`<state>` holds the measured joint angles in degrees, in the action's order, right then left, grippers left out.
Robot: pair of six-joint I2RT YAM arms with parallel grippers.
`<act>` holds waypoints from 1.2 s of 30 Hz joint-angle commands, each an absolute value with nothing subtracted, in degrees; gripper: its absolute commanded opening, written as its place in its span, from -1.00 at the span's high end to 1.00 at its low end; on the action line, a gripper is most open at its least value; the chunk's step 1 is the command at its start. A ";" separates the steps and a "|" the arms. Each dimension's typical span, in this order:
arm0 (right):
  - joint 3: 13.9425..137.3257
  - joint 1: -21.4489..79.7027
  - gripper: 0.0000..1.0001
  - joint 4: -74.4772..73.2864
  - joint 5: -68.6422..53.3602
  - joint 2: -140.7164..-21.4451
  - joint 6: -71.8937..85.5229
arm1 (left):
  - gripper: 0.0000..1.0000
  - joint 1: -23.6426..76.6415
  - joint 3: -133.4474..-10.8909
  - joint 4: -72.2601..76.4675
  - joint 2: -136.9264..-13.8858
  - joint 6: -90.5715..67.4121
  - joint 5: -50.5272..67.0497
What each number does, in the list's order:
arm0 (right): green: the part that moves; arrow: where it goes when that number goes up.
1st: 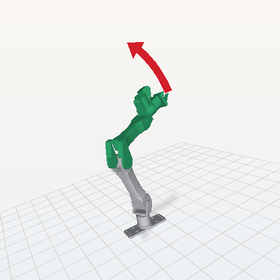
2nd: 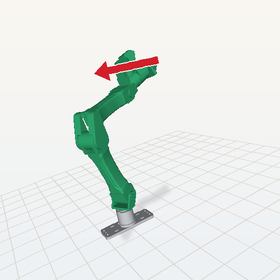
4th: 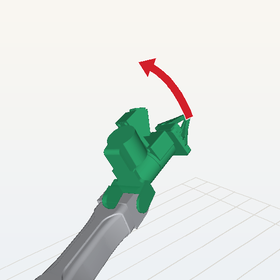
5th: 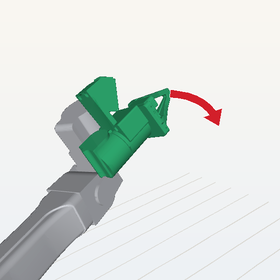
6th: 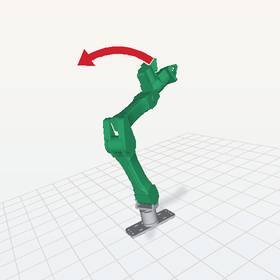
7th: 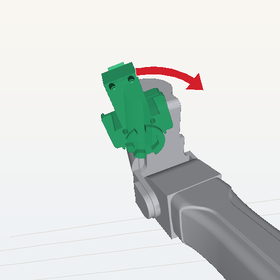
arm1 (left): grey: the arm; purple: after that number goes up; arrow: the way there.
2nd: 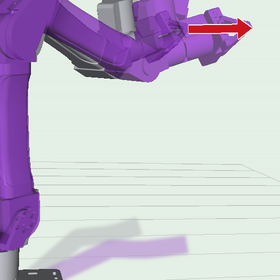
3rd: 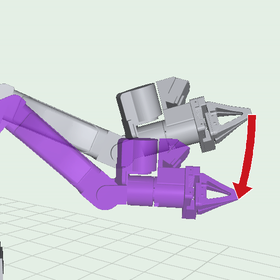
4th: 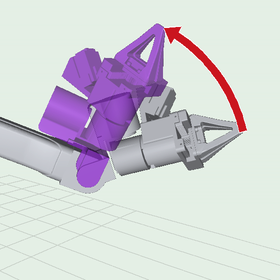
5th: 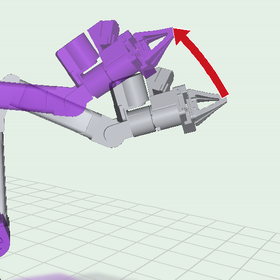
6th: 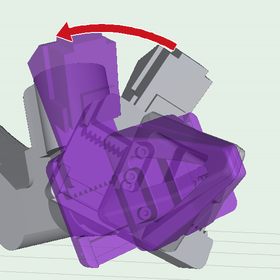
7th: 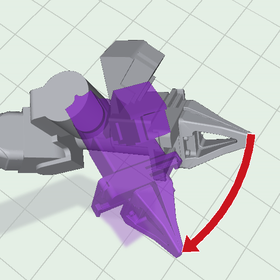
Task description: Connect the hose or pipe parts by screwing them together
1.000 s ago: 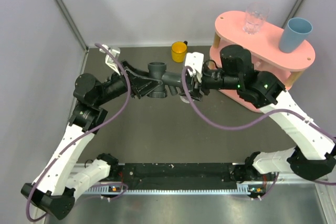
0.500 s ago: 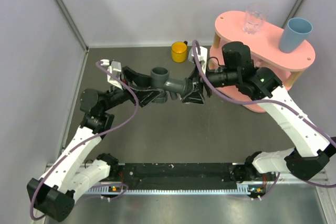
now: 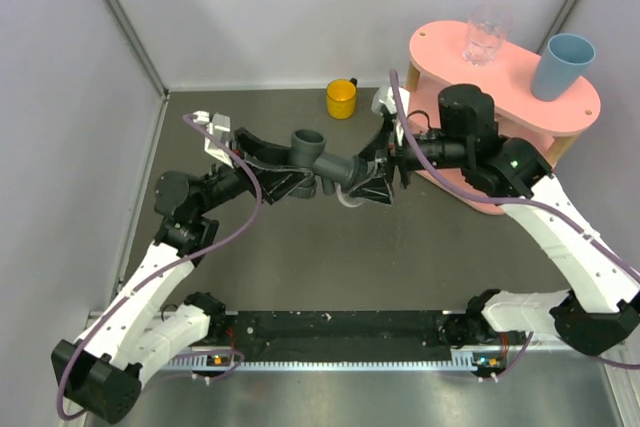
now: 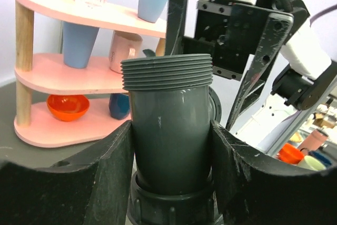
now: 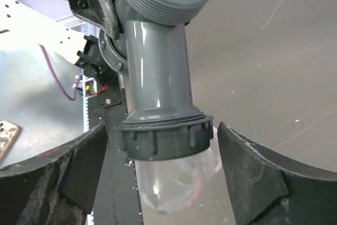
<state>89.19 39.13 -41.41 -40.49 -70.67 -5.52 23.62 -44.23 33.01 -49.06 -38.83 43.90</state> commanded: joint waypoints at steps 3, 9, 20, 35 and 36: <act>88.24 37.01 -0.77 -36.91 -37.61 -66.53 -4.92 | 1.00 23.73 -42.19 37.88 -44.66 -51.93 37.71; 87.10 36.04 -0.81 -35.69 -41.66 -66.62 -3.35 | 1.00 23.73 -41.92 37.00 -42.10 -56.51 33.84; 82.71 36.04 -0.42 -27.86 -46.67 -66.18 6.23 | 1.00 23.73 -40.78 37.44 -41.13 -56.61 29.36; 79.45 33.40 1.00 -19.07 -53.08 -69.43 27.32 | 1.00 23.82 -29.09 47.20 -39.81 -46.50 26.45; 79.37 33.31 1.00 -19.25 -53.43 -69.61 27.68 | 1.00 23.82 -29.18 46.76 -40.08 -44.41 27.33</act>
<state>77.73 34.22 -23.29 -46.48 -69.06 13.61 23.83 -30.17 41.41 -39.90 -56.10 24.80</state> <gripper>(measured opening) 0.555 0.580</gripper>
